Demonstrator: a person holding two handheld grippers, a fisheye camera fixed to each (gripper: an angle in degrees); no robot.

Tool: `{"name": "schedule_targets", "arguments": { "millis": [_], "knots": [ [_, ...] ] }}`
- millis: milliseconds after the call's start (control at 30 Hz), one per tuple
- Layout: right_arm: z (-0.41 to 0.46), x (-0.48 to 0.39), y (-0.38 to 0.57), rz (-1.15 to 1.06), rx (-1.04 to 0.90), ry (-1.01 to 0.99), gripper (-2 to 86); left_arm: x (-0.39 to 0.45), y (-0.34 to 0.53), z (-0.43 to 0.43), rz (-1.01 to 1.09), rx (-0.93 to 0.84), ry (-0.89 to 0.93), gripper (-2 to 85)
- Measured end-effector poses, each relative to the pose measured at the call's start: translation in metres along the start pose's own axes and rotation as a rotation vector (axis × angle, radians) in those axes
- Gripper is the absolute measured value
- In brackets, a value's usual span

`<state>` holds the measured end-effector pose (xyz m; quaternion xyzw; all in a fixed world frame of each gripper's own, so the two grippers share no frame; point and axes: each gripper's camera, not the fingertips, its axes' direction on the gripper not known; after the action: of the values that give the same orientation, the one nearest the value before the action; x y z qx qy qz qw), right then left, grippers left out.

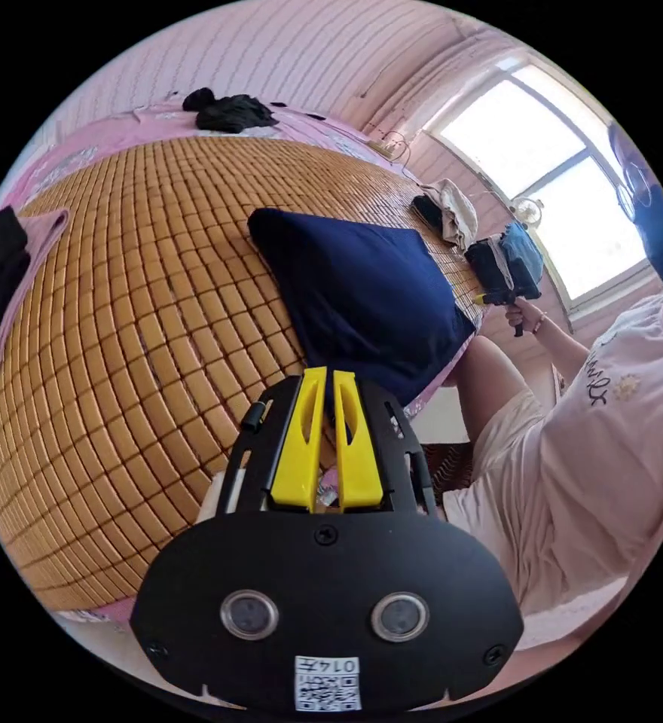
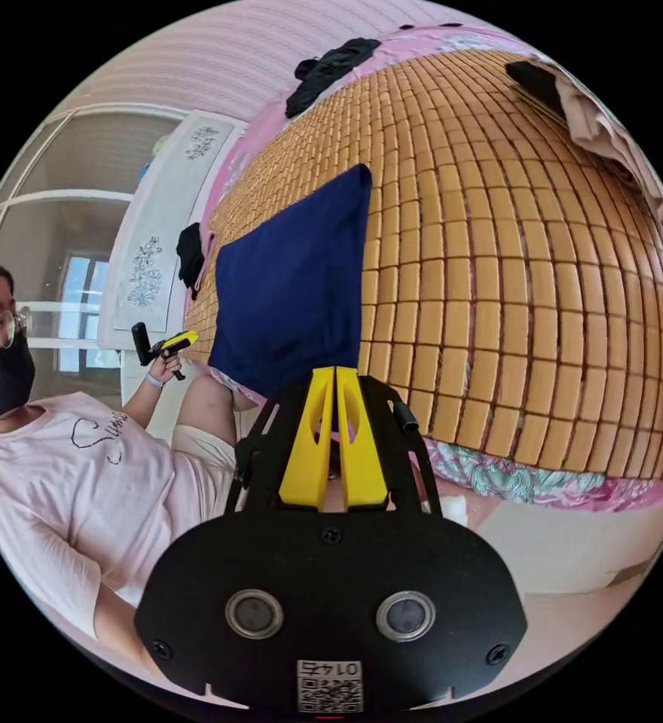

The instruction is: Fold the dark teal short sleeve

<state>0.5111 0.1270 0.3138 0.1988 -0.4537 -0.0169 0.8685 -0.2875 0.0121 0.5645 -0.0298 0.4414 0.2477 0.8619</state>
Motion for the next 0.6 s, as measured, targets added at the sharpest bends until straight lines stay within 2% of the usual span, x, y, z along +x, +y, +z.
{"name": "schedule_targets", "arguments": {
  "millis": [167,300,400,533,600],
  "knots": [
    [0.015,-0.016,0.003,0.004,0.122,0.047,3.2,0.009,0.015,0.006,-0.081,0.039,0.004,0.8],
    [0.042,-0.034,-0.007,0.022,0.173,0.16,7.6,0.024,0.0,0.033,-0.136,0.096,-0.023,6.9],
    [0.068,-0.036,-0.018,0.054,0.166,0.285,9.5,0.03,-0.012,0.063,-0.169,0.058,-0.138,9.8],
    [0.092,-0.034,-0.026,0.075,0.168,0.316,6.7,0.039,-0.018,0.098,-0.141,-0.023,-0.284,6.2],
    [0.103,-0.033,-0.028,0.074,0.156,0.327,3.6,0.042,-0.018,0.104,-0.114,-0.052,-0.286,4.4]
  ]
}}
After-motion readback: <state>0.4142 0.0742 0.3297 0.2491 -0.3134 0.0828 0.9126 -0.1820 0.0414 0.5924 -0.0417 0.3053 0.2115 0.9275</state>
